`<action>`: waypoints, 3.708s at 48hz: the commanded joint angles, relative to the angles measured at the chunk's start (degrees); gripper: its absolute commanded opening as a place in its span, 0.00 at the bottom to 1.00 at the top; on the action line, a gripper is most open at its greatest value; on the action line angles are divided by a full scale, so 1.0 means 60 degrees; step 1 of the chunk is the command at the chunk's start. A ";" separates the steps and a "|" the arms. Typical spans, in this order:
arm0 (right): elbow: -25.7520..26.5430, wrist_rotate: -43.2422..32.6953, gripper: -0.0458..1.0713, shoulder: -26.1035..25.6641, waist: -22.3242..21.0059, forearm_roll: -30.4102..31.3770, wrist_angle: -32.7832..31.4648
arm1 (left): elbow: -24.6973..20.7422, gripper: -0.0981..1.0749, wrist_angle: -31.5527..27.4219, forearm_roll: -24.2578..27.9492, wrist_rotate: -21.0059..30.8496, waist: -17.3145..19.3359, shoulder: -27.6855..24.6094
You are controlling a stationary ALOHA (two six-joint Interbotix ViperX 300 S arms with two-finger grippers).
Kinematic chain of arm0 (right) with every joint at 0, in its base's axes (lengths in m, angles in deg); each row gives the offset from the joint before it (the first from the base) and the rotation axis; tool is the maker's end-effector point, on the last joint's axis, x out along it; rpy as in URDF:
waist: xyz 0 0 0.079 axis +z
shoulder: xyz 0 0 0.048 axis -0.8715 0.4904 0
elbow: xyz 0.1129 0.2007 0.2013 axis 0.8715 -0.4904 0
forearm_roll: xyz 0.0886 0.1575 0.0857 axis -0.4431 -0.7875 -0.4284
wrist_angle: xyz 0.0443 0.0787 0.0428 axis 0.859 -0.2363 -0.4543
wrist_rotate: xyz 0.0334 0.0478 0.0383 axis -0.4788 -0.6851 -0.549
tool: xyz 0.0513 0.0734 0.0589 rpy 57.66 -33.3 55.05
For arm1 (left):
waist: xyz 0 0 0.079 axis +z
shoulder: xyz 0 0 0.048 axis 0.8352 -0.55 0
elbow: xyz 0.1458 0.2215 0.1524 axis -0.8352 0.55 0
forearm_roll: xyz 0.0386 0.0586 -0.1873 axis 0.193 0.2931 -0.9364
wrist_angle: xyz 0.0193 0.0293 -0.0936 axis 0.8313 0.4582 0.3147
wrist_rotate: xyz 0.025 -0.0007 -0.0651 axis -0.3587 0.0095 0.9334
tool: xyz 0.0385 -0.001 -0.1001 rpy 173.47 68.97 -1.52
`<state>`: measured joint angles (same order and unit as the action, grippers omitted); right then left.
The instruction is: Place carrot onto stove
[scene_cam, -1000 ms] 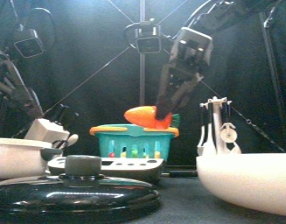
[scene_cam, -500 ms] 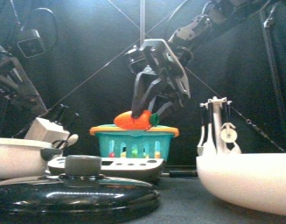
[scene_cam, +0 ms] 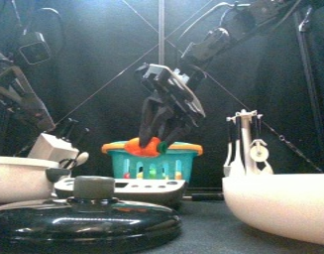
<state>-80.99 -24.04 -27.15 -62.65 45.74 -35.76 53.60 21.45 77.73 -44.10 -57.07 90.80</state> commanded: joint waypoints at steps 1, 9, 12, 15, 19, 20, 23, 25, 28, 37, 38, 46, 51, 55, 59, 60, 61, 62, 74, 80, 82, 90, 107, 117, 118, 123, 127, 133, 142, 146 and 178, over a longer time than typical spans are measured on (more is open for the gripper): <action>0.0278 -0.0176 0.54 -0.0161 -0.0059 -0.0073 -0.0088 | -0.0190 0.84 0.0088 0.0000 -0.0015 0.0044 -0.0029; 0.0439 -0.0938 0.54 -0.0059 -0.0044 -0.0469 -0.0249 | -0.0205 0.84 0.0088 -0.0015 0.0000 0.0088 -0.0015; 0.0425 -0.1216 0.54 -0.0117 0.0015 -0.0352 -0.0425 | -0.0190 0.84 0.0088 -0.0015 0.0000 0.0103 -0.0015; 0.0425 -0.1641 0.54 -0.0088 0.0059 -0.0234 -0.0645 | -0.0205 0.84 0.0088 -0.0015 0.0000 0.0132 -0.0015; 0.0425 -0.2534 0.54 -0.0029 0.0249 -0.0029 -0.0791 | -0.0220 0.84 0.0088 -0.0044 0.0059 0.0205 -0.0015; 0.0425 -0.2783 0.54 0.0000 0.0278 0.0044 -0.0806 | -0.0234 0.84 0.0088 -0.0059 0.0059 0.0234 -0.0015; 0.0439 -0.3604 0.54 0.0029 0.0425 0.0439 -0.0864 | -0.0249 0.84 0.0088 -0.0161 0.0044 0.0293 -0.0015; 0.0469 -0.4351 0.54 0.0059 0.0527 0.0937 -0.0894 | -0.0264 0.84 0.0088 -0.0234 0.0015 0.0322 -0.0015; 0.0527 -0.5361 0.54 0.0132 0.0630 0.1597 -0.0967 | -0.0264 0.84 0.0088 -0.0264 0.0000 0.0337 -0.0015; 0.0762 -0.8672 0.54 0.0439 0.1201 0.3457 -0.2021 | -0.0264 0.84 0.0044 -0.0234 -0.0015 0.0337 -0.0015; 0.0776 -0.8921 0.54 0.0439 0.1260 0.3574 -0.2139 | -0.0249 0.84 0.0044 -0.0249 -0.0015 0.0337 -0.0015; 0.1187 -1.0313 0.54 0.0703 0.1641 0.3955 -0.2695 | -0.0264 0.84 0.0044 -0.0278 0.0000 0.0337 0.0000; 0.1582 -1.0605 0.54 0.1040 0.1772 0.3926 -0.2915 | -0.0293 0.84 0.0044 -0.0264 0.0000 0.0337 0.0015; 0.1992 -1.0635 0.54 0.1392 0.1802 0.3779 -0.3193 | -0.0293 0.84 0.0044 -0.0278 0.0015 0.0352 0.0015; 0.2329 -1.0605 0.54 0.1611 0.1816 0.3662 -0.3545 | -0.0293 0.84 0.0044 -0.0278 0.0015 0.0337 0.0029; 0.2373 -1.0591 0.54 0.1670 0.1802 0.3647 -0.3677 | -0.0278 0.84 0.0044 -0.0278 0.0000 0.0352 0.0029; 0.2432 -1.0591 0.55 0.1685 0.1802 0.3647 -0.3779 | -0.0278 0.84 0.0044 -0.0278 0.0000 0.0337 0.0029; 0.2476 -1.0576 0.55 0.1699 0.1802 0.3633 -0.3882 | -0.0278 0.84 0.0044 -0.0278 0.0000 0.0337 0.0044; 0.2549 -1.0620 0.64 0.1729 0.1802 0.3647 -0.4365 | -0.0249 0.84 -0.0088 -0.0249 -0.0015 0.0337 0.0103; 0.2578 -1.0605 0.72 0.1802 0.1772 0.3604 -0.4351 | -0.0234 0.84 -0.0146 -0.0249 0.0000 0.0352 0.0103; 0.2563 -1.0605 0.75 0.1802 0.1772 0.3604 -0.4365 | -0.0234 0.84 -0.0176 -0.0249 0.0000 0.0352 0.0103; 0.2578 -1.0547 0.80 0.1802 0.1758 0.3604 -0.4336 | -0.0234 0.84 -0.0249 -0.0249 0.0000 0.0352 0.0103; 0.2607 -1.0591 0.80 0.1772 0.1743 0.3721 -0.4277 | -0.0220 0.84 -0.0264 -0.0249 -0.0015 0.0366 0.0117; 0.2622 -1.0474 0.80 0.1553 0.1758 0.3882 -0.4380 | -0.0220 0.84 -0.0264 -0.0249 -0.0015 0.0366 0.0117; 0.2607 -1.0474 0.80 0.1494 0.1758 0.3940 -0.4395 | -0.0220 0.84 -0.0264 -0.0234 -0.0015 0.0366 0.0103; 0.2607 -1.0474 0.80 0.1333 0.1787 0.4292 -0.4395 | -0.0220 0.84 -0.0264 -0.0249 -0.0015 0.0366 0.0103; 0.2563 -1.0459 0.80 0.1245 0.1787 0.4468 -0.4409 | -0.0220 0.84 -0.0264 -0.0234 -0.0015 0.0410 0.0117; 0.2402 -1.0444 0.80 0.1055 0.1787 0.4570 -0.4395 | -0.0220 0.84 -0.0264 -0.0249 -0.0015 0.0439 0.0103; 0.1890 -1.0444 0.79 0.0864 0.1787 0.4307 -0.4409 | -0.0220 0.84 -0.0264 -0.0249 0.0000 0.0439 0.0117; 0.1655 -1.0415 0.78 0.0762 0.1802 0.4102 -0.4365 | -0.0220 0.84 -0.0278 -0.0249 0.0000 0.0439 0.0117; 0.0879 -1.0459 0.61 0.0747 0.1802 0.3647 -0.3252 | -0.0220 0.84 -0.0293 -0.0278 0.0000 0.0439 0.0103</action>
<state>-76.07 -86.71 -20.56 -51.67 67.71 -55.45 53.43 19.43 76.14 -44.01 -54.53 91.51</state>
